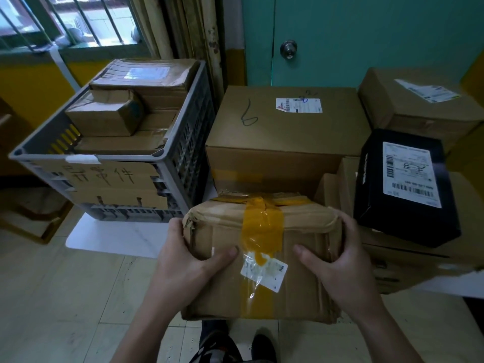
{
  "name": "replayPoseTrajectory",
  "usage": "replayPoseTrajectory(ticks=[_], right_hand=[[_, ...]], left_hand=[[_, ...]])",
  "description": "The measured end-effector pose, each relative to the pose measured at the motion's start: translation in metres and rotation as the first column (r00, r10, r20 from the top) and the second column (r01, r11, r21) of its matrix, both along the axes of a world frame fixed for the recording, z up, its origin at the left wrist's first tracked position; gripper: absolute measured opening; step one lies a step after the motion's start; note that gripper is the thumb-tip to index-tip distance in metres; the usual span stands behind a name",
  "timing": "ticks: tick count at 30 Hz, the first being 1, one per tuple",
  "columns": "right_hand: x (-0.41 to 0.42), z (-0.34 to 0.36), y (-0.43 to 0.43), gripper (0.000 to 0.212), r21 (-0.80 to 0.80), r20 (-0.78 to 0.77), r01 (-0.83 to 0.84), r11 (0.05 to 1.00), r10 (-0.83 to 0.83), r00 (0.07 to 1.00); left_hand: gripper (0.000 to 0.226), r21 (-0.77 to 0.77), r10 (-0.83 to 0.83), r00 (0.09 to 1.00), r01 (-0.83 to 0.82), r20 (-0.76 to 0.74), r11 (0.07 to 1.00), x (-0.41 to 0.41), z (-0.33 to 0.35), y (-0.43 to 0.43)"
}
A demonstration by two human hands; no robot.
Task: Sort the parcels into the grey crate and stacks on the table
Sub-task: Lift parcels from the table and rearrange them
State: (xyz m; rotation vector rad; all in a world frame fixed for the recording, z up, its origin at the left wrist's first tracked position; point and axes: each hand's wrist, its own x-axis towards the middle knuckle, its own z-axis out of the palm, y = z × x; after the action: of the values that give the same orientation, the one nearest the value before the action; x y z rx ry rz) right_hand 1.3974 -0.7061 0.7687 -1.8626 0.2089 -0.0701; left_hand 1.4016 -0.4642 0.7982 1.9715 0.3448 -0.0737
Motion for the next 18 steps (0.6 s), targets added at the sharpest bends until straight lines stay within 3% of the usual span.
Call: replayPoseTrajectory(ticks=[3,7,18], right_hand=[[-0.002,0.005,0.000,0.081,0.027,-0.043,-0.014,1.000,0.015,0.999],[-0.004,0.008,0.011,0.130,-0.117,-0.082,0.056,0.992,-0.066,0.994],[-0.007,0.013,0.023,0.129,-0.331,-0.033,0.074,0.941,-0.090,0.995]], left_hand=[[0.089,0.023,0.008,1.000,-0.008,-0.012,1.000,0.000,0.007,-0.007],[0.087,0.164,0.126,0.989,-0.136,0.072,0.977,-0.003,0.005,-0.023],[0.088,0.227,0.166,0.983,-0.180,0.078,0.957,-0.004,0.004,-0.026]])
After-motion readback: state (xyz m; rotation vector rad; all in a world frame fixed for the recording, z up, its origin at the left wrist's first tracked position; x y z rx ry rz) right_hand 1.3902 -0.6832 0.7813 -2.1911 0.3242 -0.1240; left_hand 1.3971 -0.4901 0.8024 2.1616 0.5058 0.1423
